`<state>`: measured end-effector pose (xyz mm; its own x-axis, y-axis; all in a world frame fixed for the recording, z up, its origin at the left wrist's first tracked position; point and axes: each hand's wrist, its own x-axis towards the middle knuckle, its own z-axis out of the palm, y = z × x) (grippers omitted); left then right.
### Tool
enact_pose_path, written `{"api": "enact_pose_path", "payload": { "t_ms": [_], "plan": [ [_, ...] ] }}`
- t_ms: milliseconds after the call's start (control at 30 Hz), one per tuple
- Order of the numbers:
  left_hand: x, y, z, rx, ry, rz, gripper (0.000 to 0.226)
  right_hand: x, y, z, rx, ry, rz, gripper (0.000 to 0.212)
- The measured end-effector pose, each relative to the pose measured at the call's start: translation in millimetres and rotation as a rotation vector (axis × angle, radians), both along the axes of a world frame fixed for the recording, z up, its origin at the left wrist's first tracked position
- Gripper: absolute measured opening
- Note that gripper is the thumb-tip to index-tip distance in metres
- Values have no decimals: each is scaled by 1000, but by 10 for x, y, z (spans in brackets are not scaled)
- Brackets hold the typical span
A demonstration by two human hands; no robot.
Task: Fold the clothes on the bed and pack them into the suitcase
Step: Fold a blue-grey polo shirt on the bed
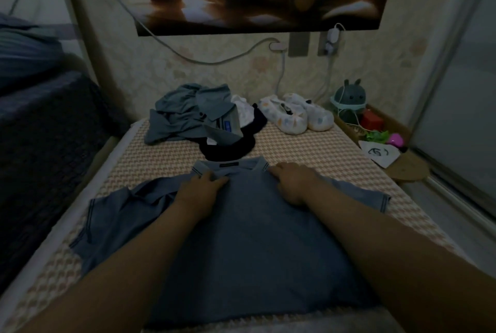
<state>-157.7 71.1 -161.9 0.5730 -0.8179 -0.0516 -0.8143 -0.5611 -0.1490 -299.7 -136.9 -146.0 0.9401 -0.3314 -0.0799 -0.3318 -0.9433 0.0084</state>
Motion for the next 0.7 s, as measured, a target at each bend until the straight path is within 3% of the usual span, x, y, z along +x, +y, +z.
{"api": "enact_pose_path", "payload": {
  "t_ms": [67,167,233,300,400,500,600,700],
  "plan": [
    [109,-39,0,-74,-26,14,48,111,-52,-67,-25,65,-18,57],
    [319,-97,72,-287,-140,18,24,197,-201,-93,-113,-2,-66,40],
    [505,-99,115,-463,-163,19,18,241,-303,-108,-124,-37,-104,27],
    [624,-108,97,-548,-147,15,23,269,-368,-128,-171,-118,-139,27],
    [630,-142,-28,-430,-245,27,42,266,-403,-192,-344,-144,-191,21],
    [624,-75,-109,-355,-316,-54,42,335,-327,-238,-373,-236,-125,23],
    [747,88,-29,-347,-284,-97,23,450,-130,-125,-267,-389,89,34],
    [847,320,7,-365,-139,16,32,563,198,-75,-38,-203,209,41]
  ]
}}
